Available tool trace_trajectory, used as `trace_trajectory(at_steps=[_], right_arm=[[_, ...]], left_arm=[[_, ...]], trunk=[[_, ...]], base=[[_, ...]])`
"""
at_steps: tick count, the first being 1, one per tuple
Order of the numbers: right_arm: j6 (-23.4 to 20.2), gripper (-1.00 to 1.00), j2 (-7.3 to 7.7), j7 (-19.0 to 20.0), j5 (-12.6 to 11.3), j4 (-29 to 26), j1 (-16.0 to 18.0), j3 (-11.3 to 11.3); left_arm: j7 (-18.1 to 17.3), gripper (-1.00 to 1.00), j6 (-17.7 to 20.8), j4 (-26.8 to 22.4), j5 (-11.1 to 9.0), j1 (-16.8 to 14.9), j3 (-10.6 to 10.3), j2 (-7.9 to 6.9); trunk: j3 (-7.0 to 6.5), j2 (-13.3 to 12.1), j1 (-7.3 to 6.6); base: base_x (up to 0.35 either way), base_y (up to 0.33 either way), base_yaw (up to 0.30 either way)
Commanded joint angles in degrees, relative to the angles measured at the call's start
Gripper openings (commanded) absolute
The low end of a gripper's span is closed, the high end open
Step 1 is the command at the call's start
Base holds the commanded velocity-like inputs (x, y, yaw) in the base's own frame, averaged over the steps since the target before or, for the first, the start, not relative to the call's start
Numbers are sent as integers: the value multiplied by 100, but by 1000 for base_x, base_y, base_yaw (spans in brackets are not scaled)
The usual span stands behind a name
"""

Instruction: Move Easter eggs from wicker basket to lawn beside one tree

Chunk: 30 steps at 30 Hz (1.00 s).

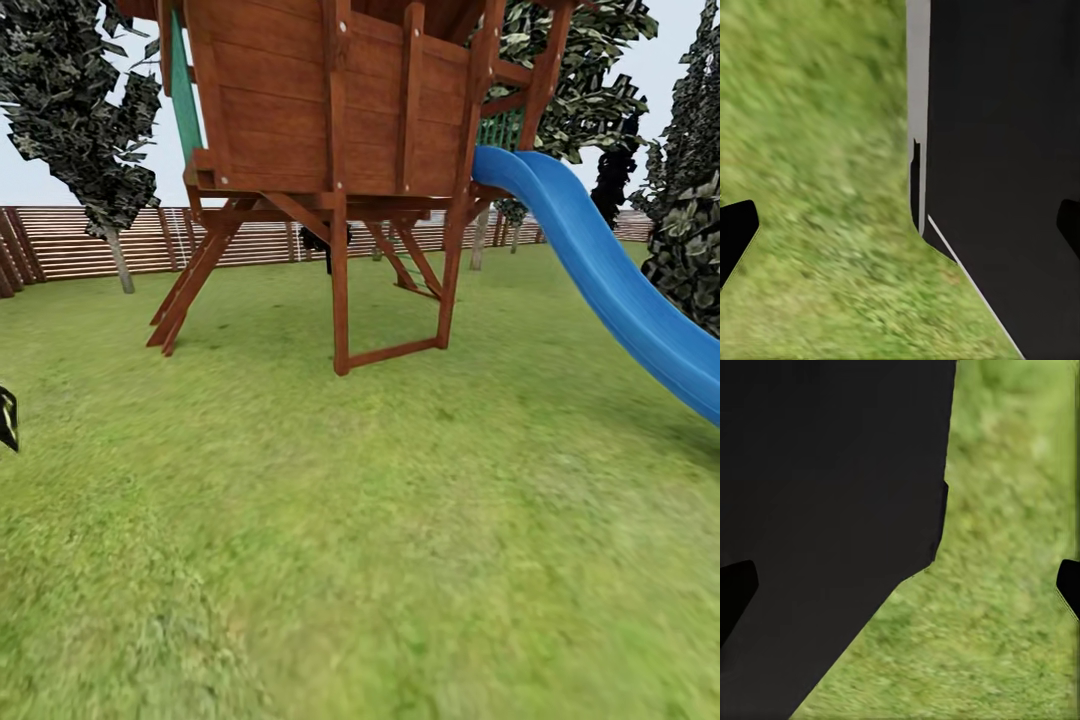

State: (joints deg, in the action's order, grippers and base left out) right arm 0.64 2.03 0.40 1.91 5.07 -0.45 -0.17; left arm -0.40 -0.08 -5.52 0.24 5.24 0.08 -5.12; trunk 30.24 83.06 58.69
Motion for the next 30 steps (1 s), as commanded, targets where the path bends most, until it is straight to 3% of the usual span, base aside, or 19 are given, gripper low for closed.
trace_trajectory(at_steps=[1,30], right_arm=[[7,100,1,4,20,3,1,-1],[7,100,2,4,14,3,1,2]], left_arm=[[-4,100,-1,-11,4,4,1,0],[-4,100,-1,-11,2,4,1,2]], trunk=[[3,1,4],[3,1,4]], base=[[334,0,0],[334,0,0]])
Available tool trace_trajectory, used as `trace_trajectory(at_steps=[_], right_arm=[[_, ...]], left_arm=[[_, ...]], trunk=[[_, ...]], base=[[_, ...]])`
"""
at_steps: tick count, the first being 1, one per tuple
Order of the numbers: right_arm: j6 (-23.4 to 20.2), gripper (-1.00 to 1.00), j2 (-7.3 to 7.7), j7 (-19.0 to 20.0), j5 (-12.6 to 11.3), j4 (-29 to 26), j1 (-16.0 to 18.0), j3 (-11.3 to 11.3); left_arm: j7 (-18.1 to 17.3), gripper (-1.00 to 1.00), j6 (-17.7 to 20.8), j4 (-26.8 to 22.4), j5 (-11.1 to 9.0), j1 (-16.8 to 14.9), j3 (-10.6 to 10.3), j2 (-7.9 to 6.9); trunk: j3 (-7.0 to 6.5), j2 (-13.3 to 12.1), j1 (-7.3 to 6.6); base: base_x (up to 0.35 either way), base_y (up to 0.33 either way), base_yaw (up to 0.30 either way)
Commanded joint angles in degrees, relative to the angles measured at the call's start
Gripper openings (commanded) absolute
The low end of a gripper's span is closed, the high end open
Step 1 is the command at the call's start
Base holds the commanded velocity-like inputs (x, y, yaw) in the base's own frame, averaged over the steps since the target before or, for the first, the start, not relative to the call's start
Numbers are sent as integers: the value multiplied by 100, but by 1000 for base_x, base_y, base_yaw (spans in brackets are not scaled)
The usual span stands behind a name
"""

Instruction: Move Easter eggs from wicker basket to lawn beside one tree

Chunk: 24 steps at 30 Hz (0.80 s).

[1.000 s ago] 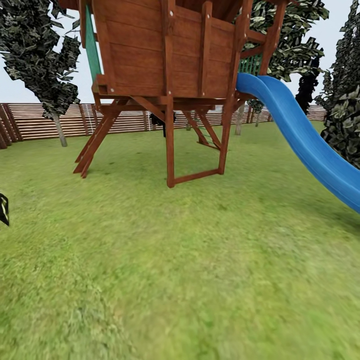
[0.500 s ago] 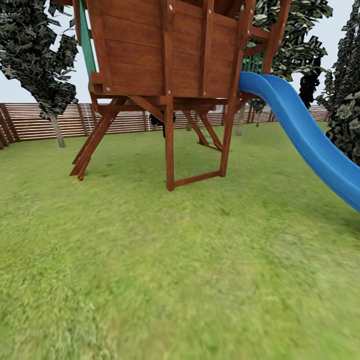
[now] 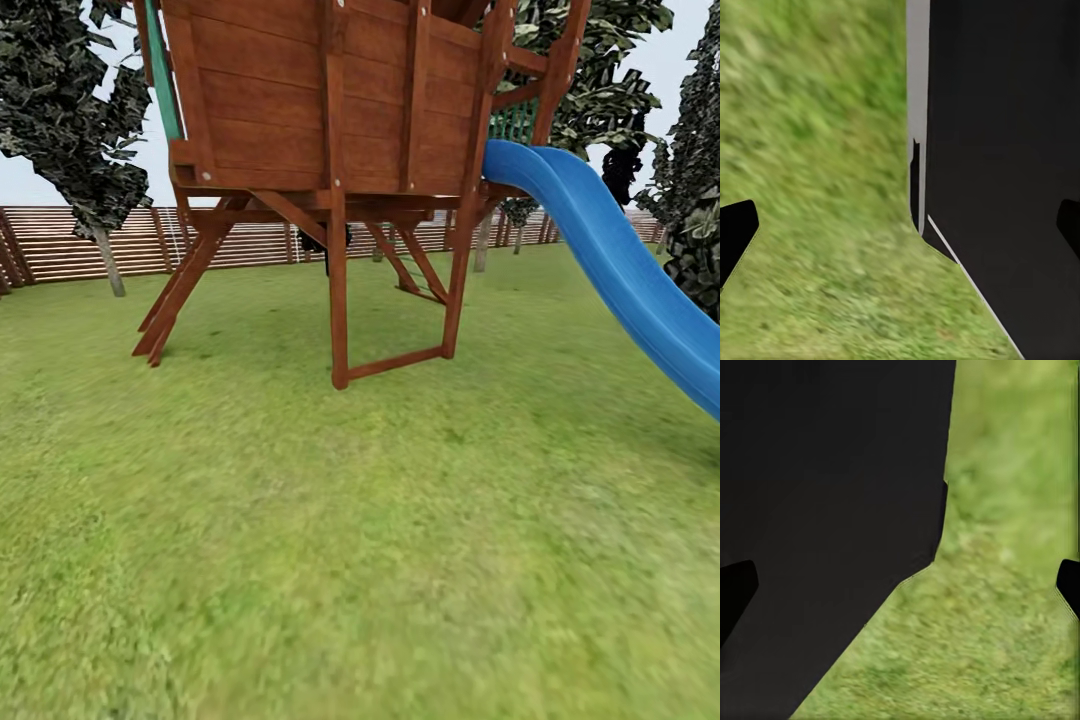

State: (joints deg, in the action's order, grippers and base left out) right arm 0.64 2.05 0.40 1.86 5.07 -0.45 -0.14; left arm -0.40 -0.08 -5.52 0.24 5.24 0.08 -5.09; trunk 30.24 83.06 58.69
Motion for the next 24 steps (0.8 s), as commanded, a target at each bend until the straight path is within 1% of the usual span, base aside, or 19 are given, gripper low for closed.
trace_trajectory(at_steps=[1,6,16,24], right_arm=[[7,100,1,4,19,2,1,0],[8,100,6,0,17,2,0,4],[7,100,6,-5,16,2,1,5],[6,100,10,3,16,2,1,7]], left_arm=[[-4,100,-1,-11,4,4,1,-4],[-4,100,-1,-11,3,4,1,-2],[-4,100,-1,-11,3,4,1,-1],[-4,100,-1,-11,3,4,1,0]], trunk=[[3,1,4],[3,1,4],[3,1,4],[3,1,4]], base=[[334,0,0],[334,0,35],[334,0,209],[334,0,35]])
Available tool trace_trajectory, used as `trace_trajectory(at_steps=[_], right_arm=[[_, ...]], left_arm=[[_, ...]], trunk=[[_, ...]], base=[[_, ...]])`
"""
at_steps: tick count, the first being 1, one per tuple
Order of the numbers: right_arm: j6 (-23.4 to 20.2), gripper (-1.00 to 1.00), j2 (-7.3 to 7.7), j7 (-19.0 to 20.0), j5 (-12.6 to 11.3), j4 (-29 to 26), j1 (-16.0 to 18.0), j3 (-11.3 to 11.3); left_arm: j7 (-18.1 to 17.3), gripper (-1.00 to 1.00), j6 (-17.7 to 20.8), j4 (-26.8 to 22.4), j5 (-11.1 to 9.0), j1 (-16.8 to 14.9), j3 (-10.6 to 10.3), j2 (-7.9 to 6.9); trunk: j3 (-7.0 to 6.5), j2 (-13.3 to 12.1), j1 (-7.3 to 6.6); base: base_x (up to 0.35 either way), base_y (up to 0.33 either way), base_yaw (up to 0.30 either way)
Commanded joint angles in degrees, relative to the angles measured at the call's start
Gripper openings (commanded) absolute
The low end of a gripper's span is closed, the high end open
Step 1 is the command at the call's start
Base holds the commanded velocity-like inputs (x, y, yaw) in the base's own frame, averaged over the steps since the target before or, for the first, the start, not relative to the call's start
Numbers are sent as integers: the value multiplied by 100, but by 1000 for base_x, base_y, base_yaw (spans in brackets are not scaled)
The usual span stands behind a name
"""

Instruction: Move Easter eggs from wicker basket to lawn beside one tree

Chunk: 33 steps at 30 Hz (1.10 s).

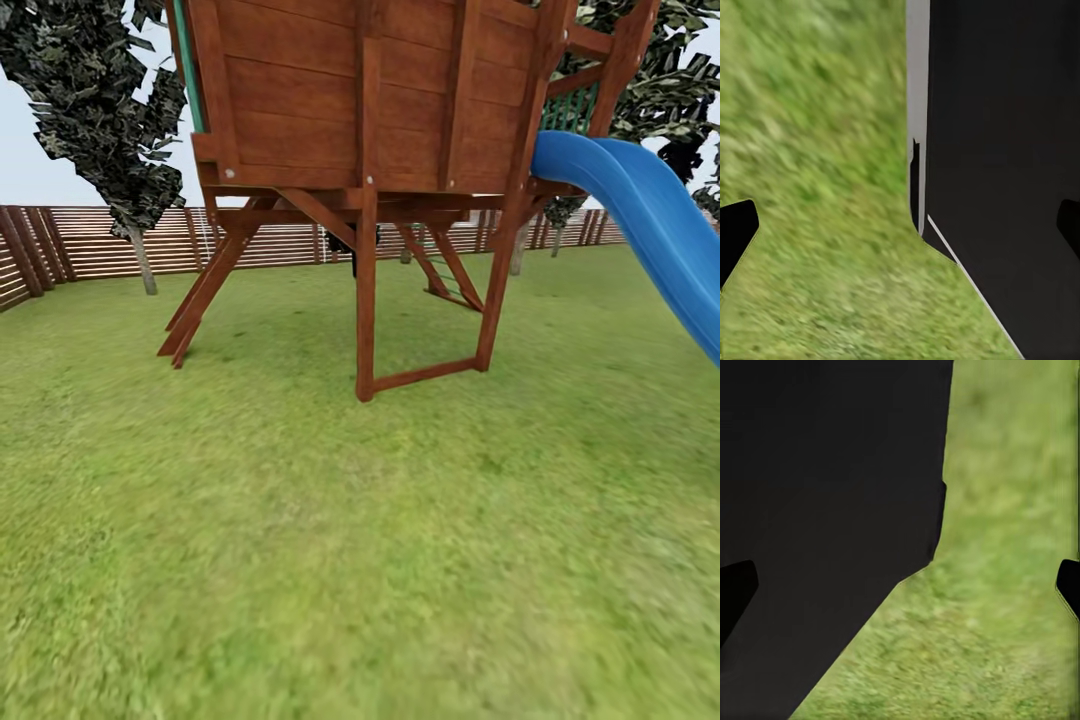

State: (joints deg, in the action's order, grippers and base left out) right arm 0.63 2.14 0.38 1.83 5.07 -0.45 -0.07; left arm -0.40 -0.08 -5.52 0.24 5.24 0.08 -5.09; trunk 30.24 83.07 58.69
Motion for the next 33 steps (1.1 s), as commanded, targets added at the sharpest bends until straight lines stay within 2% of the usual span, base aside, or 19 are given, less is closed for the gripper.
trace_trajectory(at_steps=[1,19,33], right_arm=[[7,100,0,1,19,2,1,0],[-8,100,6,-3,10,2,0,16],[-2,100,6,1,15,2,-1,15]], left_arm=[[-4,100,-1,-11,3,4,1,-1],[-4,100,-1,-11,3,4,1,-1],[-4,100,-1,-11,3,4,1,-1]], trunk=[[3,1,4],[3,1,4],[3,1,4]], base=[[334,0,10],[334,0,215],[334,0,23]])
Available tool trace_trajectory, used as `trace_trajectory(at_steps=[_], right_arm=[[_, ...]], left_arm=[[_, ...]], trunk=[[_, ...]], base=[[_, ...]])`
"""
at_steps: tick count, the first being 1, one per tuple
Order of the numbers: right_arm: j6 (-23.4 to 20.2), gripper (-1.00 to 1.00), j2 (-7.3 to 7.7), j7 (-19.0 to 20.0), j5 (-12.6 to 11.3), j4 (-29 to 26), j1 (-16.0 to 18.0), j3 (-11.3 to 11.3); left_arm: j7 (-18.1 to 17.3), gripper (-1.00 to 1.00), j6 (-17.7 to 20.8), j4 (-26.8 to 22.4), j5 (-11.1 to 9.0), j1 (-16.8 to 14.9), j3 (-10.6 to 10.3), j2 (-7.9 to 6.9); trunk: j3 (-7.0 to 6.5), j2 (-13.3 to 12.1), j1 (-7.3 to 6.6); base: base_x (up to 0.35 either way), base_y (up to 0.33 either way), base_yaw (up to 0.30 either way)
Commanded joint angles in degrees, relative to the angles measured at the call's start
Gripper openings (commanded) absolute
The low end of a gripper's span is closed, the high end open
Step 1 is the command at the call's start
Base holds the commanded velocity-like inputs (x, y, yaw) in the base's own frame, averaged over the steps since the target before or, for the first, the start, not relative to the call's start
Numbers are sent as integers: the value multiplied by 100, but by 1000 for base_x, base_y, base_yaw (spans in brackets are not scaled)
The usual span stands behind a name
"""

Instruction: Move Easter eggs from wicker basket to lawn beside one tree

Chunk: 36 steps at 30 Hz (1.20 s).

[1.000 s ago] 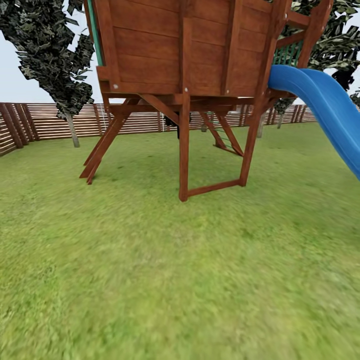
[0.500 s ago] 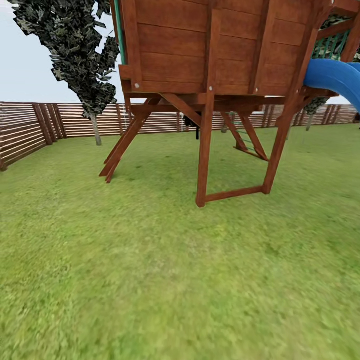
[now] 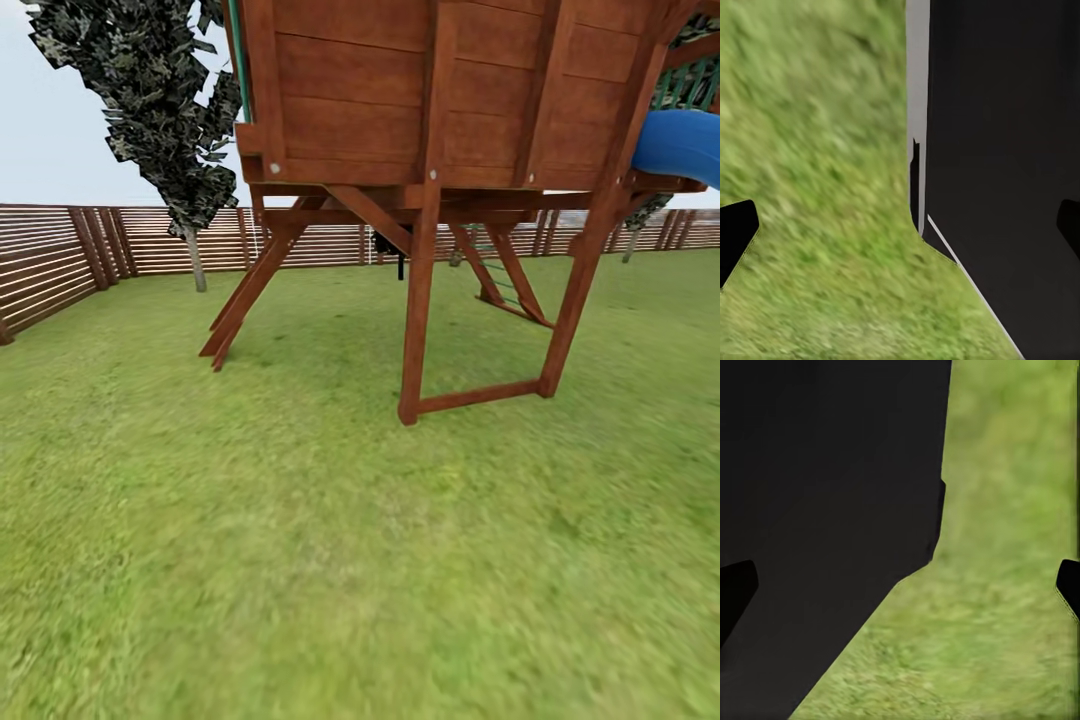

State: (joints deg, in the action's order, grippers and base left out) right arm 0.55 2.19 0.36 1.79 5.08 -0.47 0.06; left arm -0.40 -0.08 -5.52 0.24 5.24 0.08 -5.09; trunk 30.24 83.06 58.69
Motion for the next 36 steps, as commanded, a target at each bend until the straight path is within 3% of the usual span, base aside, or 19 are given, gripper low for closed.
trace_trajectory(at_steps=[1,10,36], right_arm=[[6,100,1,3,19,2,1,2],[6,100,1,-1,17,2,3,-4],[6,100,1,-10,14,2,3,-6]], left_arm=[[-4,100,-1,-11,3,4,1,-1],[-4,100,-1,-11,4,4,1,-1],[-4,100,-1,-11,4,4,1,-1]], trunk=[[3,1,4],[3,1,4],[3,1,4]], base=[[334,0,0],[334,0,73],[334,0,261]])
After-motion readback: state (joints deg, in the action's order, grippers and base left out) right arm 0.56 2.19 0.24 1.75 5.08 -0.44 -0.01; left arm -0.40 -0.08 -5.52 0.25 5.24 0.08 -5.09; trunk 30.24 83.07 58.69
